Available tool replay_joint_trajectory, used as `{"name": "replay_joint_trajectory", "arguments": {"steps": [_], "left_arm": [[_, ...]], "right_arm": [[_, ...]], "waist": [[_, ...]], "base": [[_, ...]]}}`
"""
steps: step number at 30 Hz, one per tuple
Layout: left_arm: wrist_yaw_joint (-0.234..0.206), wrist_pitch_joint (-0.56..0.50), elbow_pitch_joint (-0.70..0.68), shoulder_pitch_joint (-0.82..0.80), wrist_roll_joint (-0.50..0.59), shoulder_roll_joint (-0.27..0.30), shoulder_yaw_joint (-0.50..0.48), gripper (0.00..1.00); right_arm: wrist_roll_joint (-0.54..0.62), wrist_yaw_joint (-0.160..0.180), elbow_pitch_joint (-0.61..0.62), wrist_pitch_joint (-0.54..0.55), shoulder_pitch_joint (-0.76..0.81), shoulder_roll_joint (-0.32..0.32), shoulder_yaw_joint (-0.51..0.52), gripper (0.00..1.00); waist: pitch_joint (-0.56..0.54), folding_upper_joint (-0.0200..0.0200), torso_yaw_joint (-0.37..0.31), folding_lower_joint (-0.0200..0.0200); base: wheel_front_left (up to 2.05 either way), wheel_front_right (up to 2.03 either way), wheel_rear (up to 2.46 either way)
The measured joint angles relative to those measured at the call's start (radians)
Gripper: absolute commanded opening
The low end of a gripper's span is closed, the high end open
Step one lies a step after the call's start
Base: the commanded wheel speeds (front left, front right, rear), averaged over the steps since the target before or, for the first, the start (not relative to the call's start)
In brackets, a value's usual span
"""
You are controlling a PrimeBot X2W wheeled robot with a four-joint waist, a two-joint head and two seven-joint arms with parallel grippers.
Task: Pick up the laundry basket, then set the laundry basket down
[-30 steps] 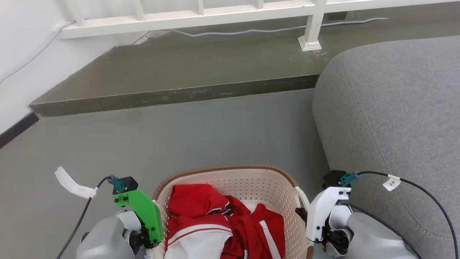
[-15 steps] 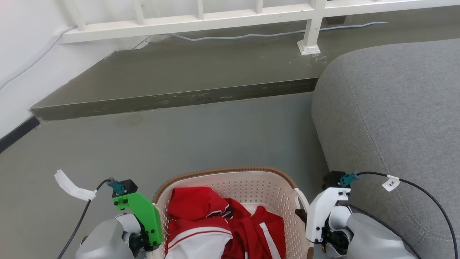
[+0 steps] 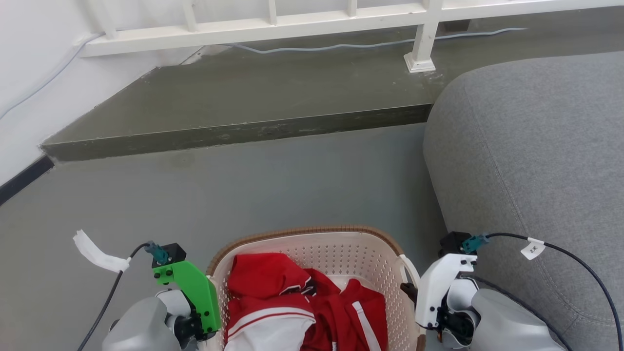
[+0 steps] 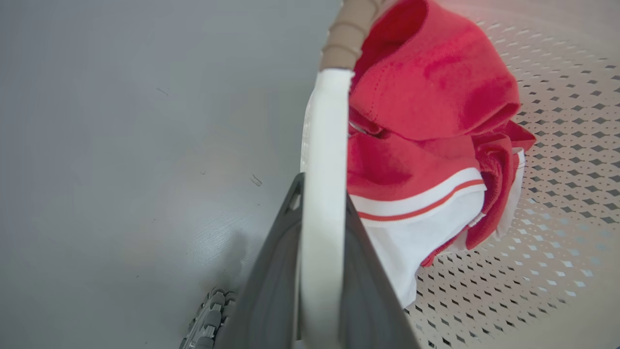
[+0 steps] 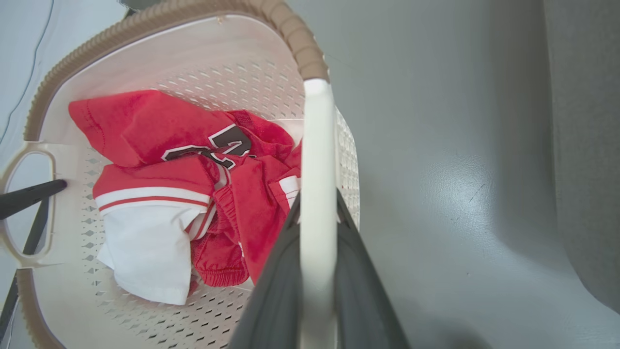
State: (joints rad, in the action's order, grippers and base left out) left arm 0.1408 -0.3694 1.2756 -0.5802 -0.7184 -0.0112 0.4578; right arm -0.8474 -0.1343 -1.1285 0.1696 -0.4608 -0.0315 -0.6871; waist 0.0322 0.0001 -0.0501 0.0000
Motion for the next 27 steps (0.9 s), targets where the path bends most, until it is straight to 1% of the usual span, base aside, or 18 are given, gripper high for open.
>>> {"name": "replay_joint_trajectory", "arguments": {"steps": [14, 18, 27], "left_arm": [[0.0, 0.015, -0.024, -0.003, 0.0, 0.003, 0.007, 0.0], [0.0, 0.049, -0.031, -0.008, 0.0, 0.008, 0.004, 0.0], [0.0, 0.088, -0.055, -0.068, 0.002, 0.008, 0.007, 0.0]], "right_arm": [[-0.016, 0.0, 0.0, -0.013, -0.007, -0.007, 0.0, 0.0], [-0.015, 0.0, 0.002, -0.031, -0.032, -0.007, -0.002, 0.0], [0.004, -0.001, -0.002, -0.084, -0.097, -0.019, -0.006, 0.0]], "waist": [[0.034, 0.0, 0.002, 0.0], [0.058, 0.0, 0.003, 0.0], [0.139, 0.0, 0.004, 0.0]], "base": [[0.0, 0.0, 0.0], [0.0, 0.0, 0.0], [0.0, 0.0, 0.0]]}}
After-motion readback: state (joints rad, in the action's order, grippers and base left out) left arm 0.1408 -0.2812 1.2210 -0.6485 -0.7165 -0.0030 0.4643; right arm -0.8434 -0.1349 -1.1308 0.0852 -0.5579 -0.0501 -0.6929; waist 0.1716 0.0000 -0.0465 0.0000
